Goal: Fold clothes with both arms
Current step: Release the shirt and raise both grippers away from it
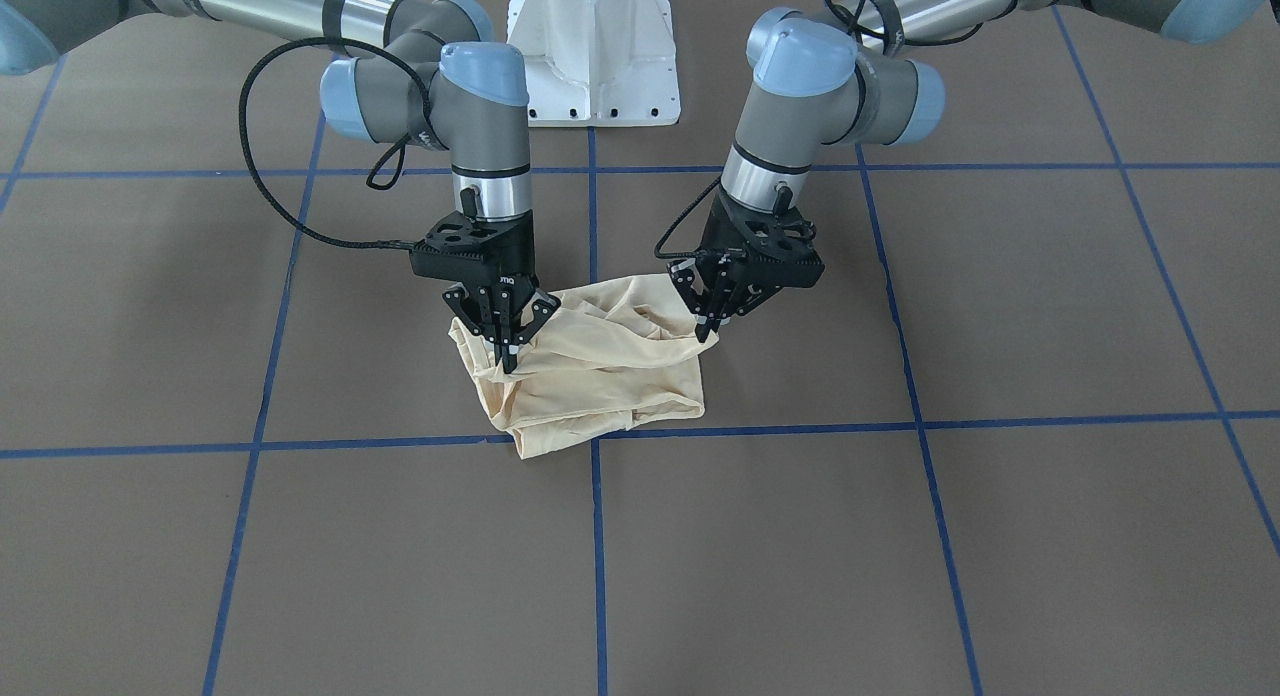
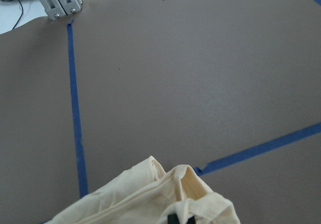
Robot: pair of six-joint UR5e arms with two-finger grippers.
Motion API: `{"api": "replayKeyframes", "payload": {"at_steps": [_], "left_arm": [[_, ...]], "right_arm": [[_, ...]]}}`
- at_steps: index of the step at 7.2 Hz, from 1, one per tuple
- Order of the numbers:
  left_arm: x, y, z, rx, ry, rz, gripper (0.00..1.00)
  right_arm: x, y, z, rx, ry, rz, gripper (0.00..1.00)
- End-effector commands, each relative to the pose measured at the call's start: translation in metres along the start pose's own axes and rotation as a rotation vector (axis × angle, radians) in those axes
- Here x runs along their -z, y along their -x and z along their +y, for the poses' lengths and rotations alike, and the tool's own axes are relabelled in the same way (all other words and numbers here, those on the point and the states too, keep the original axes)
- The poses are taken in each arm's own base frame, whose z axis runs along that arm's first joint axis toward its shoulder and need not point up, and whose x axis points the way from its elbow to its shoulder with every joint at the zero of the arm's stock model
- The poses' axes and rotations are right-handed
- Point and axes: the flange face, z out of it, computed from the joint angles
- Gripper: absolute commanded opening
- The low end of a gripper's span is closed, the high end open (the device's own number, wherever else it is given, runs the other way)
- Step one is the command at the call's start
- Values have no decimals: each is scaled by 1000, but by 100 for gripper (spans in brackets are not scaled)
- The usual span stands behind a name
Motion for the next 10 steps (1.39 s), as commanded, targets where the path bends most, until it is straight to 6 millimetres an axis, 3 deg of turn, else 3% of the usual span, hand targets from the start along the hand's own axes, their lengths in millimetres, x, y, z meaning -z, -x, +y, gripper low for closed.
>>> {"api": "replayKeyframes", "payload": {"at_steps": [1,2,4,5,6,7,10], "left_arm": [[-41,-6,-16,6,-38,-30,0],[-51,0,-19,-24,-47,-13,99],[-35,8,-51,-110,-54,26,100],[-24,29,-78,-219,7,42,100],[-13,65,-89,-311,8,36,100],[-11,76,-90,-319,-2,40,100],[-12,76,-89,-310,0,39,100]], "right_arm": [[-31,14,-21,10,-2,51,41],[-33,17,-33,15,0,53,99],[-1,44,-67,22,161,-19,100],[11,49,-68,20,168,-42,100],[17,59,-58,17,174,-53,100],[20,65,-18,53,153,-41,99],[23,57,54,165,127,47,73]]}}
